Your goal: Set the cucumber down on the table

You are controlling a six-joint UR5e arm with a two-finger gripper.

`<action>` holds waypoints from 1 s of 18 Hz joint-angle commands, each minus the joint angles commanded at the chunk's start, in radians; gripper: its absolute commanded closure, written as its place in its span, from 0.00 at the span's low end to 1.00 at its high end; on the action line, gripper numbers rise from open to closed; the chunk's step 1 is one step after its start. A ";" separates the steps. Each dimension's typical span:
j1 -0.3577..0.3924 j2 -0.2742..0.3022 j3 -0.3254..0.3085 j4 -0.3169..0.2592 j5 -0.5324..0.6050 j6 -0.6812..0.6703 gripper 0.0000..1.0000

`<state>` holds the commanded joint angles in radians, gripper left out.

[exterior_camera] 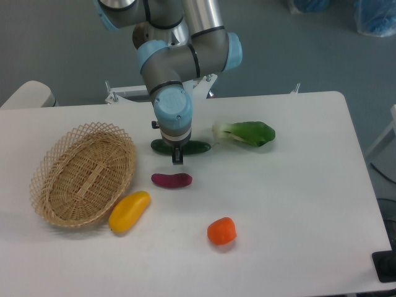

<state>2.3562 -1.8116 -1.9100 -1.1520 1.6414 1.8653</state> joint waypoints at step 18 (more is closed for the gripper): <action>0.140 -0.308 0.549 -0.107 -0.107 -0.098 0.00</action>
<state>2.4957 -2.1198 -1.3609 -1.2594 1.5340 1.7671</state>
